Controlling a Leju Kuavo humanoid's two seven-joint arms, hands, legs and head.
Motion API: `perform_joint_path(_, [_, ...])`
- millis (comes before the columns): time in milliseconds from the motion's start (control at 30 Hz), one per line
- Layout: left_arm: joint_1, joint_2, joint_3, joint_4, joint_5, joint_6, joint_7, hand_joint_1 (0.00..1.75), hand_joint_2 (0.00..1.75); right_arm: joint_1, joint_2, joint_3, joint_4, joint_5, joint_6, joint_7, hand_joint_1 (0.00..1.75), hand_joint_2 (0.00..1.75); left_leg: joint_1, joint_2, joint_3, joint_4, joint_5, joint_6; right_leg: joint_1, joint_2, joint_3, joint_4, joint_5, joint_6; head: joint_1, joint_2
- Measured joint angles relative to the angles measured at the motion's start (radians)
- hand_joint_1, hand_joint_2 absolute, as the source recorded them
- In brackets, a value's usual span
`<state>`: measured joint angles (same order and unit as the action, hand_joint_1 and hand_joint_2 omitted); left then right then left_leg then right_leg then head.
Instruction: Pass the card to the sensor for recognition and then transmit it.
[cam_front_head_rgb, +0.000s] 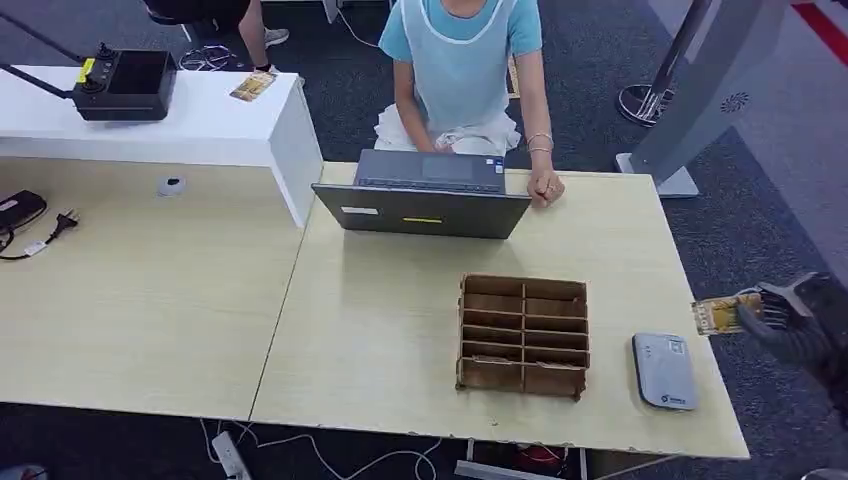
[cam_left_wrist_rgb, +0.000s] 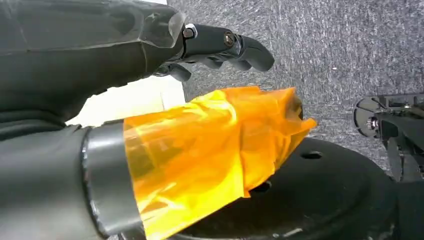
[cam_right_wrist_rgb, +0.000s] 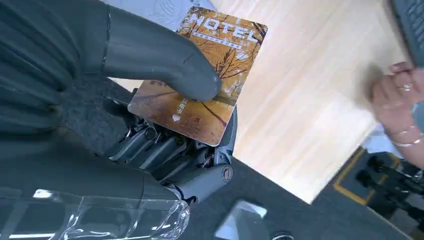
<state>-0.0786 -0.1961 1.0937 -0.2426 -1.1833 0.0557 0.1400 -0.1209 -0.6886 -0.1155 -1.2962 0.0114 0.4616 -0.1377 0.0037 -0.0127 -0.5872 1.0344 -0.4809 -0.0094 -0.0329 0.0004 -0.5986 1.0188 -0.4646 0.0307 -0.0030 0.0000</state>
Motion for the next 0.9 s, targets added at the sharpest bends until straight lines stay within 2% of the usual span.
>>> perform_joint_path(333, [0.001,-0.003,0.004,0.000,0.000,-0.001,0.000,0.00,0.00,0.006,-0.011,-0.018,-0.090,0.024,-0.002,-0.019,1.75,1.75,0.000,0.000,-0.002,0.000,0.000,0.000,0.000,0.000,0.000,0.000,0.000,0.000,0.000,0.000])
perform_joint_path(433, [0.000,-0.003,0.004,0.000,0.000,-0.004,0.000,0.00,0.00,-0.060,-0.009,0.005,-0.121,0.087,-0.026,-0.029,1.75,1.75,0.000,0.002,-0.001,0.000,0.000,0.000,0.000,0.003,0.000,0.001,0.000,0.000,0.000,0.000])
perform_joint_path(533, [-0.001,-0.005,0.004,0.000,0.000,-0.006,0.000,0.00,0.00,-0.163,0.013,0.061,-0.128,0.170,-0.068,-0.030,1.75,1.75,0.000,0.004,0.000,0.000,0.000,0.000,0.000,0.004,0.000,0.001,0.001,-0.001,0.000,0.000])
perform_joint_path(700, [-0.006,-0.010,0.003,0.000,0.000,-0.018,0.001,0.00,0.00,-0.404,0.115,0.205,-0.089,0.387,-0.236,0.021,1.75,1.75,0.000,0.006,0.001,0.000,0.002,-0.001,0.000,0.006,-0.001,0.003,0.003,-0.003,0.000,0.000])
perform_joint_path(800, [-0.011,-0.010,0.001,0.000,0.000,-0.021,0.001,0.00,0.00,-0.538,0.184,0.289,-0.039,0.490,-0.287,0.063,1.75,1.75,0.000,0.006,0.001,0.000,0.004,-0.002,0.000,0.006,-0.002,0.004,0.003,-0.003,0.000,0.000])
perform_joint_path(900, [-0.012,-0.010,0.000,0.000,0.000,-0.022,0.001,0.00,0.00,-0.627,0.232,0.349,0.000,0.517,-0.303,0.073,1.75,1.75,0.001,0.002,0.001,0.000,0.004,-0.003,0.000,0.003,-0.002,0.004,0.003,-0.003,0.000,0.000])
